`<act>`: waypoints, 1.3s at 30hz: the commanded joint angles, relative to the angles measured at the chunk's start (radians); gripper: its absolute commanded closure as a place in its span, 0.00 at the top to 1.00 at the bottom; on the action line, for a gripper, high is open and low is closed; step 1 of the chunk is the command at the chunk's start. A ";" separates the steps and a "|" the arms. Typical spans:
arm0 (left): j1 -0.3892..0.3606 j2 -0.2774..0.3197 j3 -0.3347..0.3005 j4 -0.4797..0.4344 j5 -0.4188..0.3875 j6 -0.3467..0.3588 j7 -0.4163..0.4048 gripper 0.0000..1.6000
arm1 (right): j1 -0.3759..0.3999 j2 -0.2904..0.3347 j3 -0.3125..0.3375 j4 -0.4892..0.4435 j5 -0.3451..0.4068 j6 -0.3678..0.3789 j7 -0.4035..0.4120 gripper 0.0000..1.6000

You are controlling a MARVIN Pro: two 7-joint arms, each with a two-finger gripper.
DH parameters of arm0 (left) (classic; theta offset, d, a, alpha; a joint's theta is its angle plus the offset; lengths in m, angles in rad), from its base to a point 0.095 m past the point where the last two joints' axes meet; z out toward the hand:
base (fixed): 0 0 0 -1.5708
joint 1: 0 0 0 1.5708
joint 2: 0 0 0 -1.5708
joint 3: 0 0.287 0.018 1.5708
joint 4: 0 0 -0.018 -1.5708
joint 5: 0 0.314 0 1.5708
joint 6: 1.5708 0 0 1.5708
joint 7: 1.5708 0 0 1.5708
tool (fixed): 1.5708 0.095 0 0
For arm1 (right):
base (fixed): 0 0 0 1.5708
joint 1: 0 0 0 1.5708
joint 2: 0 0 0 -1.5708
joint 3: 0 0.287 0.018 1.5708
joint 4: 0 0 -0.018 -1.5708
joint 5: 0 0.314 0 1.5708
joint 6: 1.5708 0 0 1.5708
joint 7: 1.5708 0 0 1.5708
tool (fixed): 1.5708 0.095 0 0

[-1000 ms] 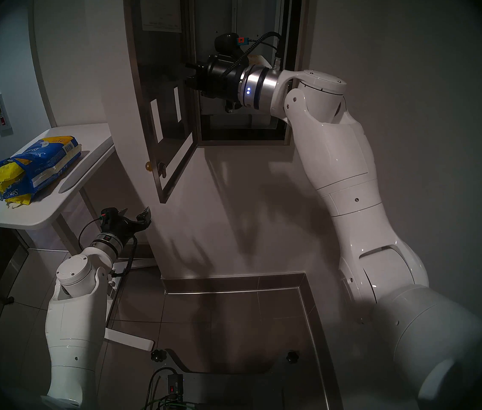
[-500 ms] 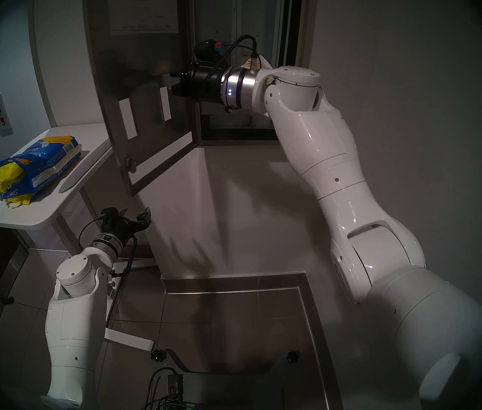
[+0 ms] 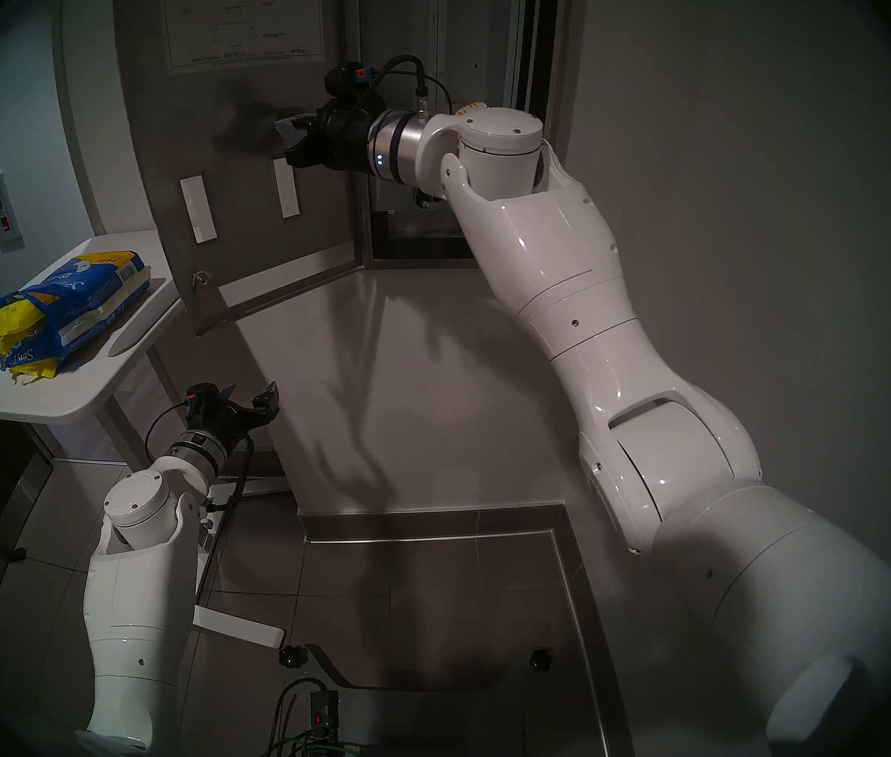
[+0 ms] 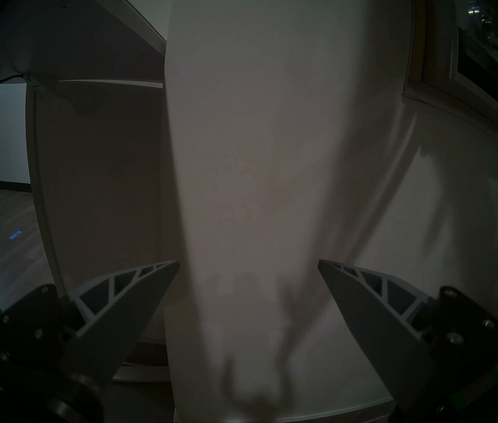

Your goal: Open the dispenser door, put the pads inside, close the door

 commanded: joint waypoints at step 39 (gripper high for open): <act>-0.008 0.000 0.001 -0.011 0.000 -0.002 0.002 1.00 | 0.003 -0.111 -0.032 0.119 -0.438 -0.052 -0.340 0.00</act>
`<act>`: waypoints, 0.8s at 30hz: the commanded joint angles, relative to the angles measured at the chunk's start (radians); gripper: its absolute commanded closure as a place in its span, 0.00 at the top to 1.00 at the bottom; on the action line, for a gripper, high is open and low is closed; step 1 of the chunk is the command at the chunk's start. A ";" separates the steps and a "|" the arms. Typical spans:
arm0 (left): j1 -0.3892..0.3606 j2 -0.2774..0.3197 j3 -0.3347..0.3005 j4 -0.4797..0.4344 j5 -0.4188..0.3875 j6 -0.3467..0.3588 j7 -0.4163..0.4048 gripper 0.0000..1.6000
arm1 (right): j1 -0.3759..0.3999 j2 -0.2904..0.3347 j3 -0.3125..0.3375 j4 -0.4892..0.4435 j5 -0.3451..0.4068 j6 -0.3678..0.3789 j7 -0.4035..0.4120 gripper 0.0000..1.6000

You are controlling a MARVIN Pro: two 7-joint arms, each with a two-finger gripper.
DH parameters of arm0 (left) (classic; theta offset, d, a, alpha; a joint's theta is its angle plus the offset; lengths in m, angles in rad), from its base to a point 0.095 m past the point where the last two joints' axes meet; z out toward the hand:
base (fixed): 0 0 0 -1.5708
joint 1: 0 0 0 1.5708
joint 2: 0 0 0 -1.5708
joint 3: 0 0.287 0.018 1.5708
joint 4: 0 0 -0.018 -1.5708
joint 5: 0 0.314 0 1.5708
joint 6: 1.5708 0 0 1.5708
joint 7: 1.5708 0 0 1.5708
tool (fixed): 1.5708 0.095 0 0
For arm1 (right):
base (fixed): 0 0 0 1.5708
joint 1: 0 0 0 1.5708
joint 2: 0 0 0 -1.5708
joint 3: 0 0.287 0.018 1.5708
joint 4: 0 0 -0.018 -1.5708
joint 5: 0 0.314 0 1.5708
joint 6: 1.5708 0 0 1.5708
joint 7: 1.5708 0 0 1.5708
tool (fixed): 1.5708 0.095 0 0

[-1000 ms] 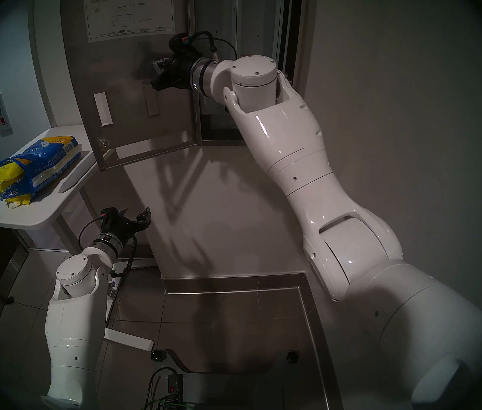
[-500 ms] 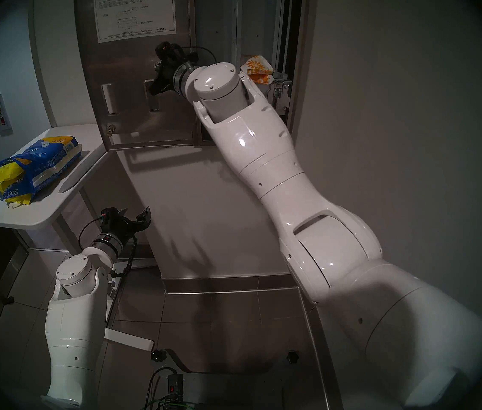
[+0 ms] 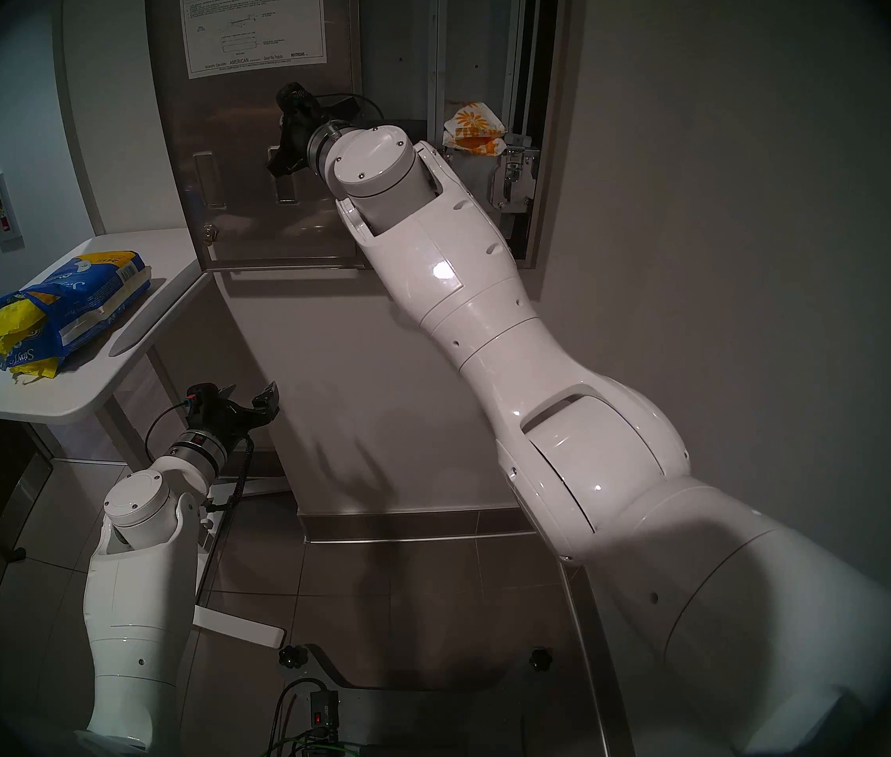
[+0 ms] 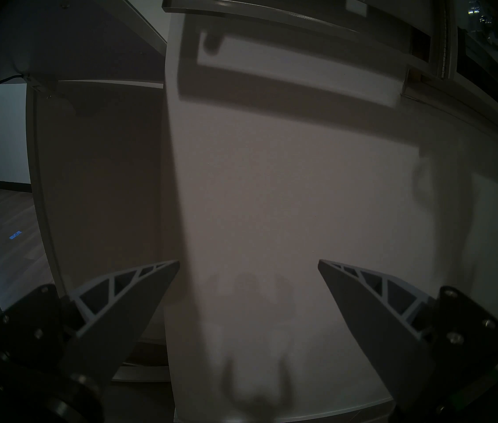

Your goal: Open the dispenser door, put the pads inside, close the door

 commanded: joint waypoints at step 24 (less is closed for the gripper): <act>-0.008 0.001 0.001 -0.010 0.000 -0.002 0.001 1.00 | -0.171 0.273 0.259 -0.425 0.194 0.148 0.290 0.00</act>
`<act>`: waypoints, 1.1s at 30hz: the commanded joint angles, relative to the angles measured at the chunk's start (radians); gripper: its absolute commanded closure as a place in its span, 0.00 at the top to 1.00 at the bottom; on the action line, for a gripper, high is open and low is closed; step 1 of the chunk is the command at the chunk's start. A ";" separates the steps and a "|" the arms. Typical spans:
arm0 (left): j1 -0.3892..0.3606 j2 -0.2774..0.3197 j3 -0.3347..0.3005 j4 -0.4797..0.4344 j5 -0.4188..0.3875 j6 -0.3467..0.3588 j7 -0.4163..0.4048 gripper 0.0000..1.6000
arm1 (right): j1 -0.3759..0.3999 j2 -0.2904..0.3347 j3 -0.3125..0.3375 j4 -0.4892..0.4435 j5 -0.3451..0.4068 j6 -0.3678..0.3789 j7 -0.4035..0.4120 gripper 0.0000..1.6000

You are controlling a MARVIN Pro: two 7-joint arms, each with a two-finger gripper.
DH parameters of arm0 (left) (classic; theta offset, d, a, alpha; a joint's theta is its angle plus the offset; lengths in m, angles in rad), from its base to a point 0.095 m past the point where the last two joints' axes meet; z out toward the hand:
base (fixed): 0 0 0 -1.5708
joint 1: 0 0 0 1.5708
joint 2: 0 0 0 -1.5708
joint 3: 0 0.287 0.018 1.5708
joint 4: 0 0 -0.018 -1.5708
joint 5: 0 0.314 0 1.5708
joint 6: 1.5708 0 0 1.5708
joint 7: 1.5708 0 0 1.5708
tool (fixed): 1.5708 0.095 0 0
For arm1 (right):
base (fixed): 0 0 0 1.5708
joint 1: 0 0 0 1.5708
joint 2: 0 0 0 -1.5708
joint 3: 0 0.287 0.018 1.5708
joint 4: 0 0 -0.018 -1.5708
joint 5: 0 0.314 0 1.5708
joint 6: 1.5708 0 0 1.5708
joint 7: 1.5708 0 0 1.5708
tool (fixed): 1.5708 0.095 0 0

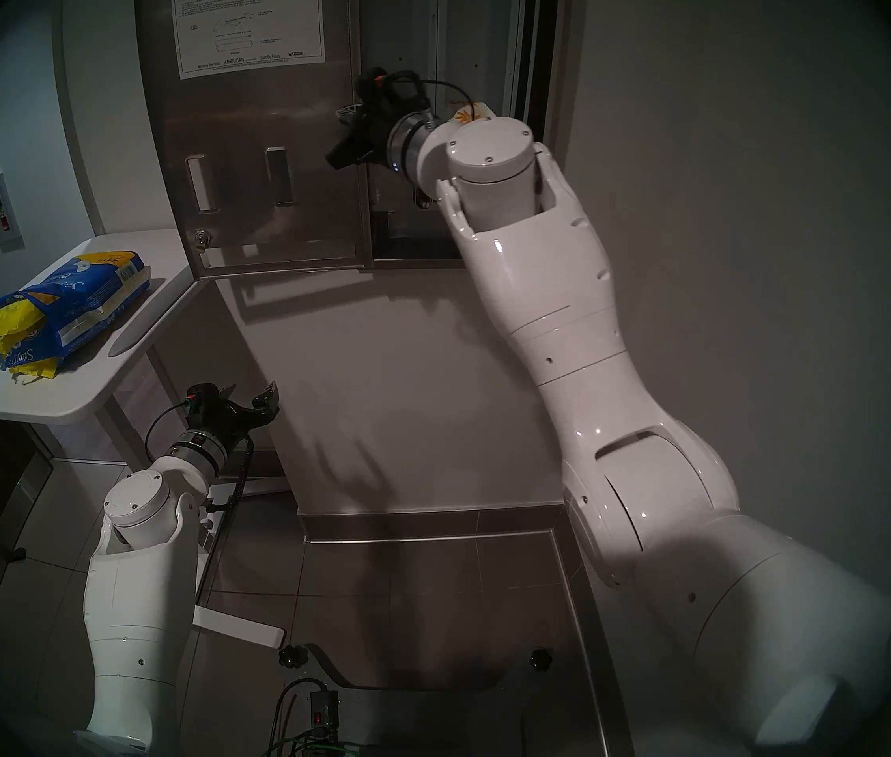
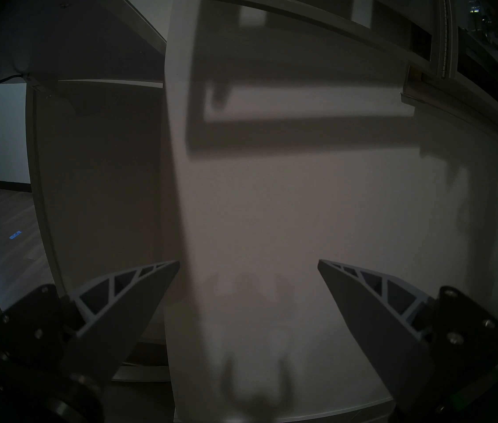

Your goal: Open the dispenser door, put the pads inside, close the door

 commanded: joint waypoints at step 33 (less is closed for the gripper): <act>-0.008 0.000 0.001 -0.012 0.001 -0.001 0.003 1.00 | -0.256 0.148 0.382 -0.438 0.034 0.177 -0.123 0.00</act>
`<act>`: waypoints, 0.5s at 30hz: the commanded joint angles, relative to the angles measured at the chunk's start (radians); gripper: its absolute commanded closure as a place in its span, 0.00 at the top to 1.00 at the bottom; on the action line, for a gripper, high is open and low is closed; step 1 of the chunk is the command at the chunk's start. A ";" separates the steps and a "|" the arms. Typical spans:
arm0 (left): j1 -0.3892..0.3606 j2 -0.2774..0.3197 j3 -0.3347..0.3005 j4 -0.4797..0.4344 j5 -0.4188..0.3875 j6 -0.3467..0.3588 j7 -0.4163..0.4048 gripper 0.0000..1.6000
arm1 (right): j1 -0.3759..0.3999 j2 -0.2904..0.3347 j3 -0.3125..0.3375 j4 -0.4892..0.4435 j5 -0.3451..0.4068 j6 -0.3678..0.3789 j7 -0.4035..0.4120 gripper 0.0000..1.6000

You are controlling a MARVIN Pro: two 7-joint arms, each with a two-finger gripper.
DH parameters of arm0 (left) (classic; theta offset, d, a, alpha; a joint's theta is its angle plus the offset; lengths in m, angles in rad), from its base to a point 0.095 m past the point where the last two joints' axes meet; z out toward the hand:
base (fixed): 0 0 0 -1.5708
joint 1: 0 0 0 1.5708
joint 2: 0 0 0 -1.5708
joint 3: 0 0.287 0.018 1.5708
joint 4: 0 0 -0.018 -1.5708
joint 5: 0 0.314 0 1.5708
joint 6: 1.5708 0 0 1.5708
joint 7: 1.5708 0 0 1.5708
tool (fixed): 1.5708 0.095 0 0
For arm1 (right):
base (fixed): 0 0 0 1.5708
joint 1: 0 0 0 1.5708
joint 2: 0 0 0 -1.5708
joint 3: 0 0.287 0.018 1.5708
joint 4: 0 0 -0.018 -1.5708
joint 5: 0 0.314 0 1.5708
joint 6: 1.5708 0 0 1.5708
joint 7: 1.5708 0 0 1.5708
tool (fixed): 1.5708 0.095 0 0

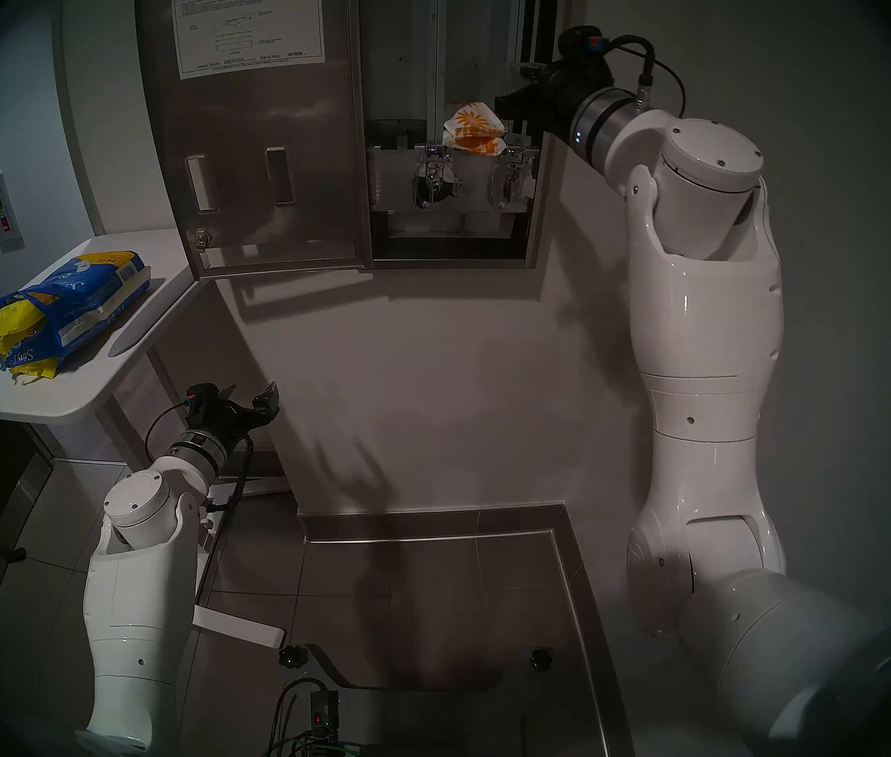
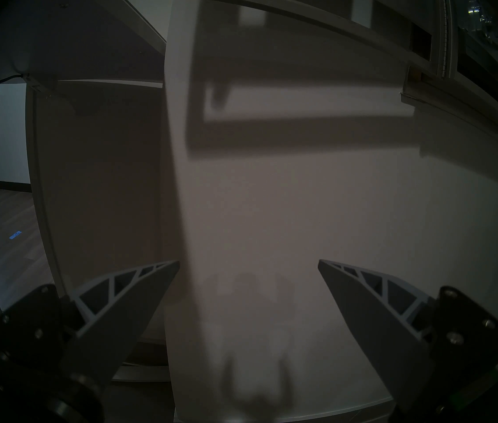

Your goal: Open the dispenser door, put the pads inside, close the door

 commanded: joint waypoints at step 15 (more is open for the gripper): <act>-0.008 0.000 0.001 -0.012 0.001 -0.002 0.003 1.00 | -0.201 -0.006 0.079 -0.100 -0.076 -0.016 -0.128 0.00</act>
